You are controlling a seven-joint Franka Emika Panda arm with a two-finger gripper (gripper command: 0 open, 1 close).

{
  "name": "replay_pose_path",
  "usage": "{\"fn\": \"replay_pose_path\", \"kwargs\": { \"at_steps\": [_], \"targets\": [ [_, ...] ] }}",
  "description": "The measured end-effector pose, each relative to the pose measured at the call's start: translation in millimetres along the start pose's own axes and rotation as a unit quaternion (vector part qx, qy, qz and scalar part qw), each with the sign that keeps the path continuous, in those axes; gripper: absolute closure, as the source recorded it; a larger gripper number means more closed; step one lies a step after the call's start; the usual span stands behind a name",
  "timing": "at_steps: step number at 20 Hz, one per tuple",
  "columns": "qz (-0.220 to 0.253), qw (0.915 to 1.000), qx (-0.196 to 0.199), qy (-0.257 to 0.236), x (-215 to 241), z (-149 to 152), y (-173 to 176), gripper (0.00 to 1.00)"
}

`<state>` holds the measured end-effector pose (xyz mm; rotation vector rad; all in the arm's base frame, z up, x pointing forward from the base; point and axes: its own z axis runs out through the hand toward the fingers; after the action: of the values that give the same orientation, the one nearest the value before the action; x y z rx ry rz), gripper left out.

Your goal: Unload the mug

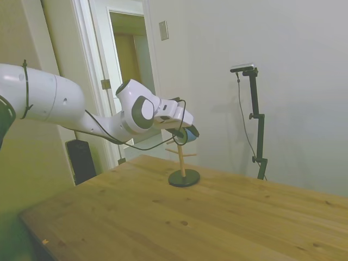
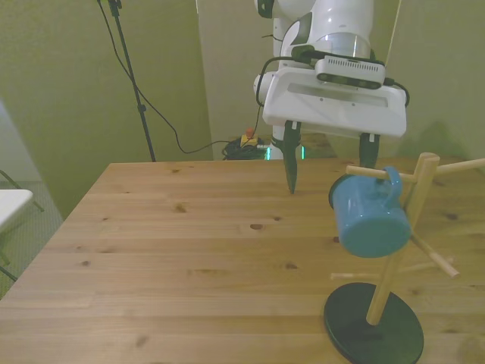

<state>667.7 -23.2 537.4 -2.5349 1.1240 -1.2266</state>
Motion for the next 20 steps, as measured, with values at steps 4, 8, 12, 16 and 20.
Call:
{"fn": "replay_pose_path", "kwargs": {
  "at_steps": [4, 8, 12, 16, 20],
  "targets": [
    [-0.001, 1.0, -0.005, -0.003, 0, 14, -11, 0.0],
    [-0.001, 1.0, -0.009, -0.001, 4, 25, -20, 0.0],
    [-0.001, 1.0, -0.007, 0.001, 5, 29, -24, 1.0],
    [-0.001, 1.0, -0.008, 0.002, 7, 30, -24, 1.0],
    [0.0, 0.9999, -0.01, 0.003, 9, 30, -22, 1.0]
  ]
}}
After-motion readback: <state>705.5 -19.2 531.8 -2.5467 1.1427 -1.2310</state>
